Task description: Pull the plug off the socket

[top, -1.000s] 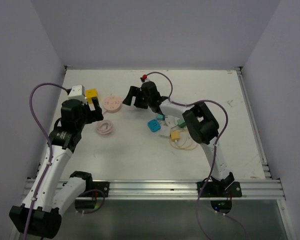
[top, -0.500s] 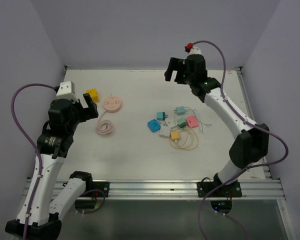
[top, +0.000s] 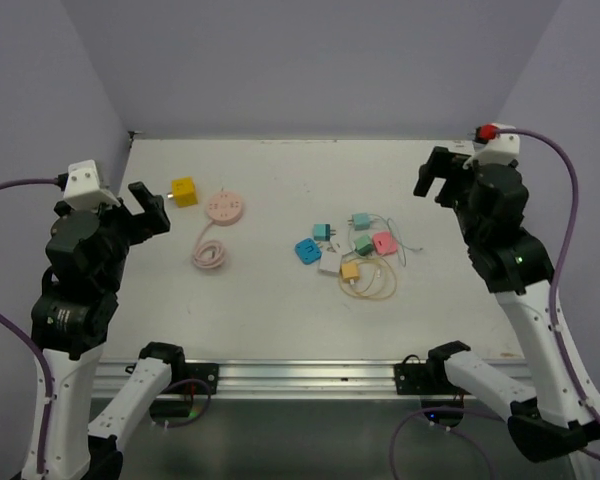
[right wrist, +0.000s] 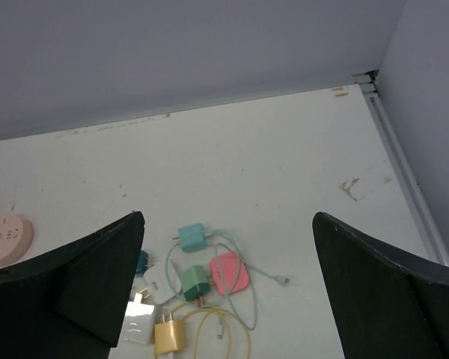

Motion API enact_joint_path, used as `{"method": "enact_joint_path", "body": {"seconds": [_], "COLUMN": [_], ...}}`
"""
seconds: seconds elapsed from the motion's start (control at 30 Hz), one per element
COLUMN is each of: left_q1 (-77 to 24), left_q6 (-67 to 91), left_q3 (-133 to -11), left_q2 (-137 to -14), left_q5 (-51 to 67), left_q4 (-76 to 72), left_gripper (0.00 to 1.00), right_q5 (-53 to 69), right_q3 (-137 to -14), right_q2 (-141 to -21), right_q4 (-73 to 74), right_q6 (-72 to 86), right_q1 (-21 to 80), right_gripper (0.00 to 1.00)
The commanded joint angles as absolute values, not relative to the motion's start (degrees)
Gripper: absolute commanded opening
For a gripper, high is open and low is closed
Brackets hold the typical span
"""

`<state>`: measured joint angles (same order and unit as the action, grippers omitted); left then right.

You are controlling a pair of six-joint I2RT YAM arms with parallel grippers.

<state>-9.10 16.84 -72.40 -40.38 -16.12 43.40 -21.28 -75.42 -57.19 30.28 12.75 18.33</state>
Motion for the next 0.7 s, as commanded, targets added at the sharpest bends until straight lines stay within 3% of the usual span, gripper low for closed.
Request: {"method": "enact_joint_path", "body": {"seconds": [0.0,0.33,0.67], "left_q1": [-9.7,-11.1,-11.2], "left_q6": [16.3,16.9,17.6], "left_q3": [-75.8,-77.9,-73.1], "left_q2": [-40.0,-36.6,-33.8], "left_q5": [-17.9,-22.2,-21.4], "left_q4": [46.5,49.2,49.1], "left_gripper": [1.00,1.00,0.99], "right_q5": [-25.3,-25.0,-26.1], "right_q3": [-73.5,-62.2,-52.5], "right_q2": [-48.2,-26.3,-13.7], "right_q4": [33.7,31.5,29.9], "right_q6": [9.8,9.0,10.5], "right_q1": [18.3,18.3,18.2], "right_gripper": [0.99,0.99,0.99]}}
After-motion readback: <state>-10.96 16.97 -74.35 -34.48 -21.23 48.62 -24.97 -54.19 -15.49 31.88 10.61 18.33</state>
